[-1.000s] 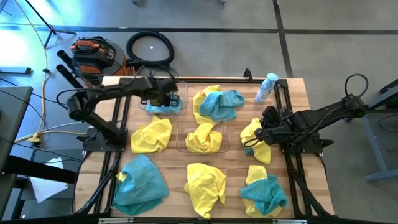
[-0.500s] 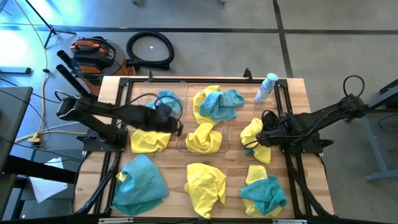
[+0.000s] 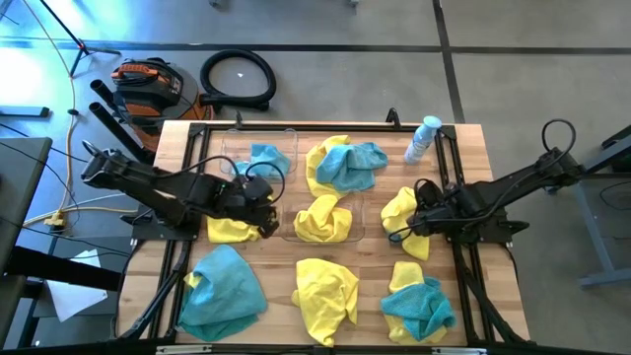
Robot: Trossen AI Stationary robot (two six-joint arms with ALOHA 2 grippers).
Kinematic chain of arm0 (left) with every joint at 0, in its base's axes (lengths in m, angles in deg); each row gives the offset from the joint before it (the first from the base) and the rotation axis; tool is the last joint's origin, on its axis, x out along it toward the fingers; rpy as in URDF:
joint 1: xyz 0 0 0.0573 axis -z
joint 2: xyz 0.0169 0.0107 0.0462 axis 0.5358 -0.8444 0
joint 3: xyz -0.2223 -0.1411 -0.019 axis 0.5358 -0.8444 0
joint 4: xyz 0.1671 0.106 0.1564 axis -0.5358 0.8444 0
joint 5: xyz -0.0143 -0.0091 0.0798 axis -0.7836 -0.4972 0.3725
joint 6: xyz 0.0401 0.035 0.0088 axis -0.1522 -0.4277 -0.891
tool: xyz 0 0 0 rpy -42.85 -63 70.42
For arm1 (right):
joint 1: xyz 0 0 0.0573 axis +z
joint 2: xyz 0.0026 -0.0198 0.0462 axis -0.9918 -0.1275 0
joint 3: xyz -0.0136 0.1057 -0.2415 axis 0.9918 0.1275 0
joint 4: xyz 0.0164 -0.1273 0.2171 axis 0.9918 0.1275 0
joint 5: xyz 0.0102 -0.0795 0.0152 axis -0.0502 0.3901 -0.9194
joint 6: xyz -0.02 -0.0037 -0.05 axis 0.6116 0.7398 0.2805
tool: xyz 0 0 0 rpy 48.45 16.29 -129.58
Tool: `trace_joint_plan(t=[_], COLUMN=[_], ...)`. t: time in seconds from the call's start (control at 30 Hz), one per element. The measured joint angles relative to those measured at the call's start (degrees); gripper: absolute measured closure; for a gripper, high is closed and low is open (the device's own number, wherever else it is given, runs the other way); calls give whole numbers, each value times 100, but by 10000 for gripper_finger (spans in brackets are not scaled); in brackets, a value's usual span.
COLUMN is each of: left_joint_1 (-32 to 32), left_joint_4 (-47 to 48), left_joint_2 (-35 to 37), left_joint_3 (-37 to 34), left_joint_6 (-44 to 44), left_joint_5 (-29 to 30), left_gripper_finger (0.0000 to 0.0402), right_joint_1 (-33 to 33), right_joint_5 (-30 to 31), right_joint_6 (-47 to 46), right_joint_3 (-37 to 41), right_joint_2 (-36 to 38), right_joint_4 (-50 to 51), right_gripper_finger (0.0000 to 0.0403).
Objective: Sort microfiber towel by color & place in baskets
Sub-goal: Put the yellow towel into the bottom transparent bin
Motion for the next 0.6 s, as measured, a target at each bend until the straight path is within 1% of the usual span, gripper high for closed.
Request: trace_joint_plan(t=[0.07,0.17,0.23,0.43,0.6], left_joint_1=[2,-2,-2,-15,-81], left_joint_4=[-58,-104,-218,-333,-332], left_joint_2=[73,256,436,1106,1743], left_joint_3=[-2,-65,-161,-404,-774], left_joint_6=[-412,-867,-1144,-1732,-1801], left_joint_5=[-24,-23,-25,-34,-36], left_gripper_finger=[321,339,350,372,382], right_joint_1=[-63,-210,-299,-634,-739], right_joint_5=[-114,-438,-531,-542,-658], right_joint_6=[-271,-319,-328,-737,-1256], right_joint_3=[-25,16,43,43,43], right_joint_2=[0,-5,-17,-17,-61], right_joint_4=[-46,-154,-142,-167,-205], right_gripper_finger=[347,343,332,264,206])
